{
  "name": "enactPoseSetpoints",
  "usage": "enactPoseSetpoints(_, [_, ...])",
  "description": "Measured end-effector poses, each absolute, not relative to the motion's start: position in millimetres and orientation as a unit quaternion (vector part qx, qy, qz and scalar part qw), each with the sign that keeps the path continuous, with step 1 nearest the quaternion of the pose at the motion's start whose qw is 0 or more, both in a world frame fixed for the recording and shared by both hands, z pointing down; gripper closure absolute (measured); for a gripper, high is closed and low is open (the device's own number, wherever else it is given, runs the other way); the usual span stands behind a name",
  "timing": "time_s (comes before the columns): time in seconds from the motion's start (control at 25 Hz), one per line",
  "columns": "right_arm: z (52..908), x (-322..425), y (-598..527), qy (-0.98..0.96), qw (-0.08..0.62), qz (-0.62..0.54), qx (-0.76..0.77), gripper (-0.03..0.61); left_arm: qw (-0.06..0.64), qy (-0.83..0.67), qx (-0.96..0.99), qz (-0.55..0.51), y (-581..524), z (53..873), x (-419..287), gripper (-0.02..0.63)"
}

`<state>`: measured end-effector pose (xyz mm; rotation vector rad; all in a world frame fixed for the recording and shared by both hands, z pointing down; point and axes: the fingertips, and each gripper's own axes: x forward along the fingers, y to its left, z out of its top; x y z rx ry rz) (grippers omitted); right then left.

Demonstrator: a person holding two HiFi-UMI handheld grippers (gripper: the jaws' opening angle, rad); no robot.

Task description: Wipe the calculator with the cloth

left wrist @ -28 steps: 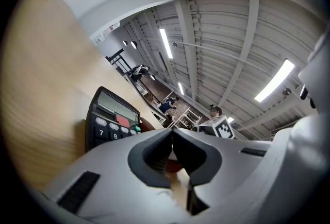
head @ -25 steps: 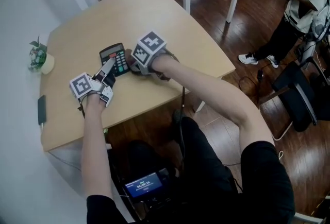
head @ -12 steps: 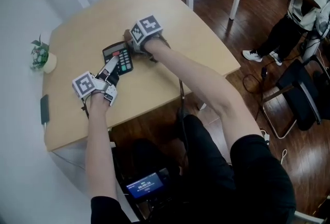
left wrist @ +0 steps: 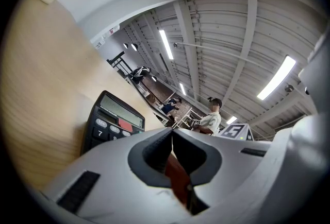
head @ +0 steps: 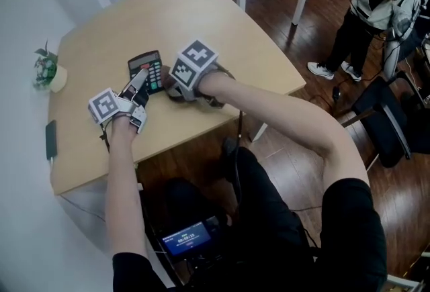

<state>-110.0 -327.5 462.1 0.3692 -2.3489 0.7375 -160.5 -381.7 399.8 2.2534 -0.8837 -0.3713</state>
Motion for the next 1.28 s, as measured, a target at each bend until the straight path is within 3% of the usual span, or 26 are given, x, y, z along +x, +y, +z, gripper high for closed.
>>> enactPoseSetpoints(0.12, [453,-109,-286,-0.889,0.308,0.331,0.07,0.52,0.329,-0.34,0.87,-0.139,-381,398,-160,0.621])
enactPoseSetpoints(0.24, [436,-92,-318,-0.902,0.287,0.304,0.108,0.52,0.325,-0.344,0.87,-0.135,-381,398,-160,0.623])
enactPoseSetpoints(0.44, [388,-86,-456,-0.923,0.269,0.079,0.263,0.52,0.332,-0.336,0.868,-0.152,-381,395,-159,0.622])
enactPoseSetpoints(0.6, [405,-137,-499,-0.922,0.328,-0.034,0.205,0.52,0.326,-0.336,0.869,-0.163,-382,394,-159,0.622])
enactPoseSetpoints(0.84, [427,-157,-485,-0.933,0.349,0.031,0.084,0.526,0.319,-0.367,0.859,-0.159,-384,395,-164,0.622])
enactPoseSetpoints(1.08, [429,-125,-456,-0.922,0.361,0.103,0.093,0.526,0.323,-0.415,0.822,-0.217,-384,392,-191,0.623])
enactPoseSetpoints(1.28, [429,-99,-410,-0.916,0.294,0.217,0.166,0.526,0.35,-0.409,0.779,-0.321,-372,386,-234,0.623])
